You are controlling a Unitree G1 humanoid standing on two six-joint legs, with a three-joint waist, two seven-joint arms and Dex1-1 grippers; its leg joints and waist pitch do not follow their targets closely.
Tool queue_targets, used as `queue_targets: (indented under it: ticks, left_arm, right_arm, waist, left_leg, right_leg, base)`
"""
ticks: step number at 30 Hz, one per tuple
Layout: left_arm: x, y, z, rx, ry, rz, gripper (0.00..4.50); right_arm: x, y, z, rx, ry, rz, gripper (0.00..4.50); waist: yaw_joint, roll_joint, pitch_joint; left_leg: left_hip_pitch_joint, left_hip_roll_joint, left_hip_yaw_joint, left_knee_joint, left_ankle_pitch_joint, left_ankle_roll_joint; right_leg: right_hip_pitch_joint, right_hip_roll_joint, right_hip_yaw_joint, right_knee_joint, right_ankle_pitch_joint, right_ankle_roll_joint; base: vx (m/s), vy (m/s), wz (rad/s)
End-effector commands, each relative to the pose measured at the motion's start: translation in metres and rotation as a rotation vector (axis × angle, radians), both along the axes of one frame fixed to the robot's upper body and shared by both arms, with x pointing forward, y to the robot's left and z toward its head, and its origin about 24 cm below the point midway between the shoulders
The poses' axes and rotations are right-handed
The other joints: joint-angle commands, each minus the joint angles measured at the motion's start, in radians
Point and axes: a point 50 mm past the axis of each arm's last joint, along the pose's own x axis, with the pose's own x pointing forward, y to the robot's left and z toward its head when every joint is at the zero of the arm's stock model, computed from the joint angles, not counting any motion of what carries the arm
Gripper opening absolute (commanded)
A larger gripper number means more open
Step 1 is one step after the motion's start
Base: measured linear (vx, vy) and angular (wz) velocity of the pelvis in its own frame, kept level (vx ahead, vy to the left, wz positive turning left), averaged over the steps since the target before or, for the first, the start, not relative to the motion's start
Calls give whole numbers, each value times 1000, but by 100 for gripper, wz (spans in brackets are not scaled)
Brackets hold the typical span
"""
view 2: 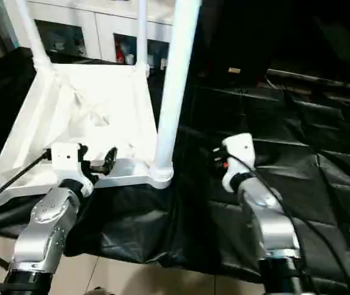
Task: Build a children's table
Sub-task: Rotate table base
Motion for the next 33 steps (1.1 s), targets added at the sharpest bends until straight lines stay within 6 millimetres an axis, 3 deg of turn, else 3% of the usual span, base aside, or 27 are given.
queue_targets:
  ticks: [1,2,3,4,5,6,7,8,9,10,11,12,13,14,15,16,18,20,22,23,24,26,30,32,33]
  left_arm:
    - [6,-5,8,6,-27,-26,445]
    - [7,-5,8,7,-25,-27,445]
    - [7,-5,8,7,-24,-28,445]
    - [8,-6,8,11,-21,-33,445]
    - [9,-6,9,15,-21,-39,445]
    - [10,-7,9,21,-19,-50,445]
    - [11,-9,9,29,-18,-77,445]
    - [11,-13,11,44,-27,-138,445]
    - [11,-13,11,44,-27,-139,445]
    - [12,-15,11,47,-27,-163,445]
    - [12,-17,11,50,-21,-219,445]
    - [12,-18,11,51,-16,-249,445]
    - [13,-19,11,53,-14,-280,445]
    - [14,-21,12,61,-27,-354,445]
    - [15,-22,14,67,-36,-403,445]
    - [15,-23,14,70,-34,-422,445]
    - [17,-29,12,146,18,-634,445]
    - [20,-29,12,248,47,-772,445]
    - [24,-29,13,275,60,-823,445]
    - [28,-28,15,304,78,-876,445]
    - [30,-28,15,323,88,-902,445]
    - [41,-26,17,419,124,-954,429]
    - [48,-24,16,486,196,-1039,391]
    - [48,-23,15,498,220,-1060,371]
    - [50,-21,13,516,250,-1082,363]
  right_arm:
    - [6,-5,13,39,-50,-66,329]
    - [6,-7,13,42,-53,-78,329]
    - [6,-7,13,42,-53,-79,329]
    - [5,-9,13,41,-57,-84,329]
    - [5,-9,13,39,-58,-85,329]
    - [5,-11,13,36,-59,-86,329]
    - [4,-12,12,34,-59,-87,329]
    - [2,-15,10,20,-55,-83,329]
    - [2,-15,10,20,-55,-83,329]
    - [1,-17,9,12,-50,-79,329]
    - [0,-17,7,8,-34,-51,329]
    - [-1,-17,7,10,-23,-31,329]
    - [-2,-17,6,3,-15,-6,329]
    - [-3,-17,5,-25,3,45,329]
    - [-4,-17,5,-47,15,78,329]
    - [-4,-17,5,-51,19,91,329]
    - [-7,-22,4,-81,55,204,329]
    - [-9,-26,6,-101,66,277,329]
    - [-10,-27,8,-115,74,329,329]
    - [-13,-28,9,-134,84,389,329]
    - [-14,-29,9,-143,89,424,329]
    - [-20,-28,11,-166,116,544,329]
    - [-26,-26,10,-182,149,636,329]
    - [-27,-26,10,-186,153,649,329]
    - [-28,-25,9,-190,160,666,329]
  waist:
    - [-12,20,-40]
    - [-16,23,-30]
    - [-14,22,-33]
    - [-10,24,-33]
    - [-1,20,-47]
    - [6,19,-64]
    - [6,17,-73]
    - [4,14,-89]
    - [4,14,-95]
    - [1,11,-97]
    - [0,6,-95]
    - [3,7,-94]
    - [4,8,-91]
    - [5,12,-81]
    - [5,9,-76]
    - [8,13,-69]
    - [10,12,-57]
    - [11,15,-55]
    - [9,12,-53]
    - [9,15,-55]
    - [12,13,-56]
    - [15,21,-58]
    - [17,13,-66]
    - [17,14,-69]
    - [15,22,-71]
  left_leg:
    - [80,98,-29,-67,-486,-9]
    - [91,117,-35,-90,-601,-48]
    - [91,131,-42,-109,-632,-69]
    - [84,127,-39,-112,-614,-80]
    - [58,117,-29,-109,-473,-83]
    - [23,115,-23,-99,-219,-63]
    - [17,112,-22,-88,-87,-44]
    - [15,100,-21,-63,114,2]
    - [17,89,-15,-46,217,51]
    - [15,84,-12,-39,246,72]
    - [5,73,-5,-38,233,112]
    - [-4,72,-3,-40,175,132]
    - [-4,74,-1,-42,142,138]
    - [1,82,1,-49,57,132]
    - [3,84,2,-52,11,126]
    - [7,88,3,-59,-71,97]
    - [19,89,4,-71,-198,36]
    - [23,90,2,-77,-239,6]
    - [18,95,-2,-83,-255,-12]
    - [20,92,-1,-82,-271,-19]
    - [24,89,2,-79,-271,-17]
    - [19,90,0,-79,-261,-9]
    - [13,90,3,-74,-207,14]
    - [11,92,5,-71,-164,29]
    - [13,92,6,-69,-151,36]
  right_leg:
    - [17,-125,87,-144,-625,-17]
    - [18,-97,73,-134,-571,-13]
    - [20,-103,97,-112,-461,-23]
    - [19,-112,111,-108,-422,-34]
    - [31,-136,136,-96,-314,-63]
    - [43,-138,153,-59,-68,-93]
    - [44,-133,153,-35,79,-109]
    - [41,-117,151,-1,316,-130]
    - [26,-108,157,18,446,-158]
    - [22,-103,161,25,484,-170]
    - [21,-102,169,25,489,-190]
    - [21,-107,173,23,438,-199]
    - [18,-107,172,18,395,-202]
    - [11,-108,173,4,266,-209]
    - [9,-108,174,-5,195,-206]
    - [8,-109,176,-17,56,-194]
    - [-1,-108,179,-46,-182,-157]
    - [-6,-108,181,-54,-259,-131]
    - [-3,-112,183,-51,-281,-121]
    - [-4,-113,183,-55,-307,-117]
    - [-7,-115,184,-60,-317,-114]
    - [-3,-115,186,-58,-300,-111]
    - [1,-119,186,-46,-209,-155]
    - [0,-117,185,-37,-137,-181]
    - [-2,-115,185,-33,-89,-199]
  base:
    - [0,0,0]
    - [0,0,0]
    - [0,0,0]
    - [53,12,6]
    - [53,12,6]
    - [64,14,-2]
    - [64,18,-9]
    - [64,18,-9]
    - [0,0,0]
    - [0,0,0]
    - [0,0,0]
    - [0,0,0]
    - [0,0,0]
    - [0,0,0]
    - [0,0,0]
    - [-58,-8,1]
    - [-61,-6,2]
    - [-62,2,3]
    - [-28,5,-1]
    - [0,0,0]
    - [0,0,0]
    - [0,0,0]
    - [0,0,0]
    - [0,0,0]
    - [0,0,0]
